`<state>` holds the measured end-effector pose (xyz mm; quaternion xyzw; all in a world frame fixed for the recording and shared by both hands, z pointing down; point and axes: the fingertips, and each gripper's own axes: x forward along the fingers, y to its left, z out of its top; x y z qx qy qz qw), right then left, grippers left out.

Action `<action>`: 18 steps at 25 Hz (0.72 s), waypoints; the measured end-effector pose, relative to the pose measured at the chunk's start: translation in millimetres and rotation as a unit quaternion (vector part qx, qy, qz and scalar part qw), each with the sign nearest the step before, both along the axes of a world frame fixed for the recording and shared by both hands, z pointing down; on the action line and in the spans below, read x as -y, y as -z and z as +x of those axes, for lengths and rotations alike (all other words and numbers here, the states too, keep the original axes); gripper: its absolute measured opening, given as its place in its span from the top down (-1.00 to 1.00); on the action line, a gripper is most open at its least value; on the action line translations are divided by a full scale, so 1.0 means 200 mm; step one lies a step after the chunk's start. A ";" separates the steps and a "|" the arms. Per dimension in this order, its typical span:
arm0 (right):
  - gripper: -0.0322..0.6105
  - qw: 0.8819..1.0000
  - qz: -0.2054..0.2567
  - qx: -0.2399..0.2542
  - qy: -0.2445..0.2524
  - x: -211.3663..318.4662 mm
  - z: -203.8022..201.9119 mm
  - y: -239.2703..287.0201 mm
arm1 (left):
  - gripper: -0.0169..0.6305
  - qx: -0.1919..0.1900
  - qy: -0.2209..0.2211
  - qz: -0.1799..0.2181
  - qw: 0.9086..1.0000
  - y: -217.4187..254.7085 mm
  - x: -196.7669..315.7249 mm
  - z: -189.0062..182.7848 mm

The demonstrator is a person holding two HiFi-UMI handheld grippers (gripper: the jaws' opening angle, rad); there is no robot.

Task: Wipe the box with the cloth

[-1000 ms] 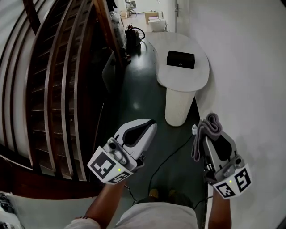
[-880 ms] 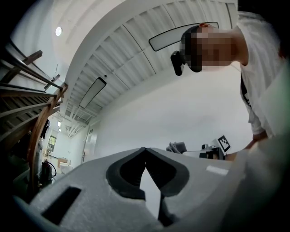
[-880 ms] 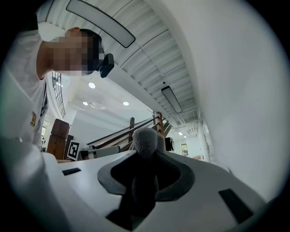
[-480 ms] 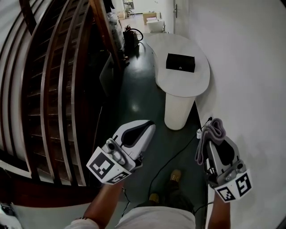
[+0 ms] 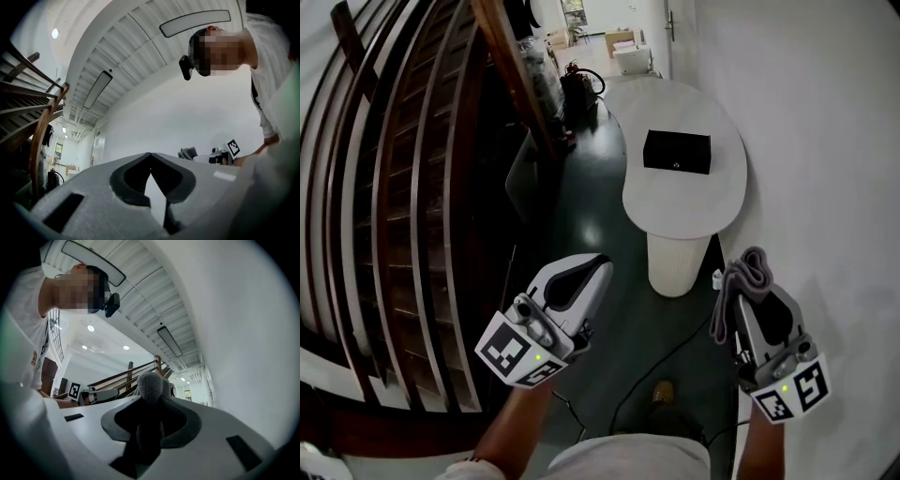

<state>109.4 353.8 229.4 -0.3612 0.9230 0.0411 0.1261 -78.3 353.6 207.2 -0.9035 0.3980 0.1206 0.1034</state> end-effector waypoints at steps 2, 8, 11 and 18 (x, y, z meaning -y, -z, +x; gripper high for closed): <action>0.59 1.000 0.000 -0.001 0.001 0.16 0.05 -0.01 | 0.90 0.002 0.007 0.000 1.000 -0.01 0.16 0.03; 0.59 1.000 0.003 0.004 0.004 0.59 0.19 -0.02 | 0.90 0.006 0.030 -0.004 1.000 -0.05 0.58 0.09; 0.59 1.000 -0.002 0.001 0.004 0.68 0.22 -0.05 | 0.91 0.007 0.037 -0.003 0.999 -0.06 0.67 0.12; 0.59 1.000 -0.009 -0.014 0.008 1.03 0.15 0.00 | 0.90 0.008 0.042 -0.001 0.999 0.01 0.99 0.07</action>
